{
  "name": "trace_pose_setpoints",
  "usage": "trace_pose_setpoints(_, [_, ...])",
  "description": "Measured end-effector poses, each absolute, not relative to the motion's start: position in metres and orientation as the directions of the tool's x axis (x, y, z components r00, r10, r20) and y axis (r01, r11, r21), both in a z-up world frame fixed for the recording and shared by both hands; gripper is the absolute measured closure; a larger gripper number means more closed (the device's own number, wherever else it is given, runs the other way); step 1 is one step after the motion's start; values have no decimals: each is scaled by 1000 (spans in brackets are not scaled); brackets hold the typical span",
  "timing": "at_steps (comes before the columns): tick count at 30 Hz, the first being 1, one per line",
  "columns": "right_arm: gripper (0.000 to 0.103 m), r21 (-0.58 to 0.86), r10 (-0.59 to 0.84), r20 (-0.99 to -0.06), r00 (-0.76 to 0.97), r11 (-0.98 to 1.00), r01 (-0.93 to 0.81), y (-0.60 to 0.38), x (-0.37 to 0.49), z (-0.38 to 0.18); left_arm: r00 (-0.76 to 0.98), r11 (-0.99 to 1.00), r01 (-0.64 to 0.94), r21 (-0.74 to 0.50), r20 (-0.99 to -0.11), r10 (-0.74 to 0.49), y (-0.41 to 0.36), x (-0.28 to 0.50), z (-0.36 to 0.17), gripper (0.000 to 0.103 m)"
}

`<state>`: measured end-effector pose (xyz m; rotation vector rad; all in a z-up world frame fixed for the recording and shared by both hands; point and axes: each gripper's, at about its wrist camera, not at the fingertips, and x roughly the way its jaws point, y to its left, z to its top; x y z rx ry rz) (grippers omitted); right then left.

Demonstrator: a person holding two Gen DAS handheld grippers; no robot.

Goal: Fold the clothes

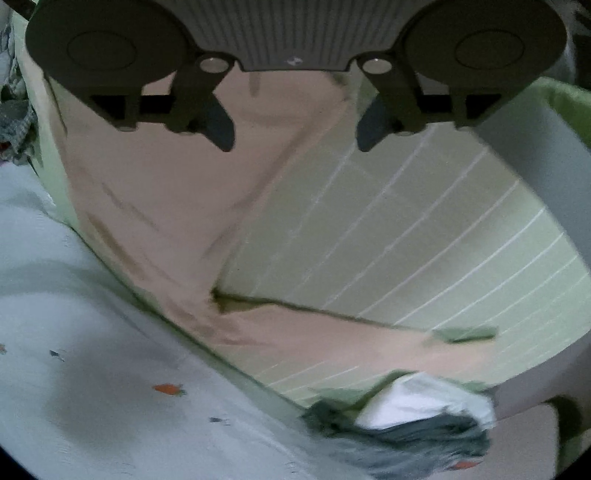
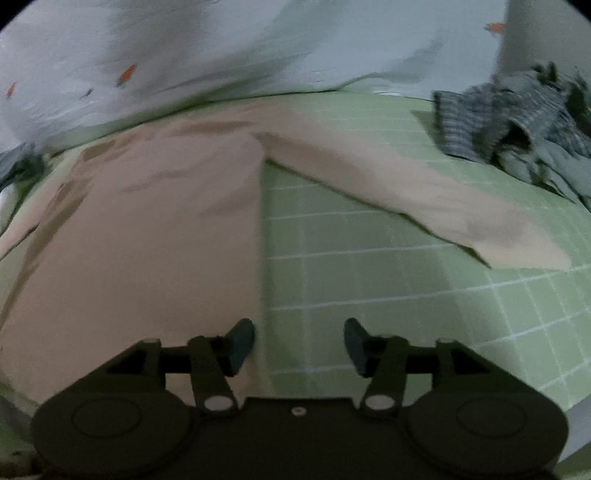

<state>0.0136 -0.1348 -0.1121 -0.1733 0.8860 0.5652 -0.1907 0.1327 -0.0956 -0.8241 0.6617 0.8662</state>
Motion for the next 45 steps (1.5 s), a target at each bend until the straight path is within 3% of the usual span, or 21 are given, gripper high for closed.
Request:
trace_pose_setpoints(5, [32,76,307,-775,552,913,-401,-157,35,-117,454,467,-844,-265,-817,357,132,-152,-102,23])
trace_pose_setpoints(9, [31,21,184,-781,597,963,-269,-177,54,-123,431,523,-824,-219,-841,326,132,-124,-111,19])
trace_pose_setpoints(13, [11,-80,38,-777,628,984,-159,-192,72,-131,405,549,-814,-191,-864,300,141,-97,-120,17])
trace_pose_setpoints(17, [2,-125,-36,-754,656,988,-89,-202,88,-133,379,566,-809,-156,-875,301,151,-77,-123,11])
trace_pose_setpoints(24, [0,-190,-108,-712,694,981,-42,-189,128,-137,300,584,-810,-64,-899,319,164,-48,-131,2])
trace_pose_setpoints(29, [1,-456,-302,-516,802,889,41,-165,153,-124,264,599,-801,3,-896,358,163,-32,-137,0])
trace_pose_setpoints(33, [1,-576,-316,-348,883,815,65,-152,169,-109,279,593,-805,1,-882,380,160,-31,-139,0])
trace_pose_setpoints(36, [1,-616,-281,-320,905,788,27,-141,178,-114,285,598,-802,4,-877,387,160,-30,-138,0])
trace_pose_setpoints(43, [1,-545,-373,-513,773,838,43,-145,191,-140,292,629,-778,5,-883,368,168,-24,-138,0])
trace_pose_setpoints(45, [1,-544,-409,-515,753,835,83,-154,189,-142,294,630,-776,4,-882,368,168,-24,-139,0])
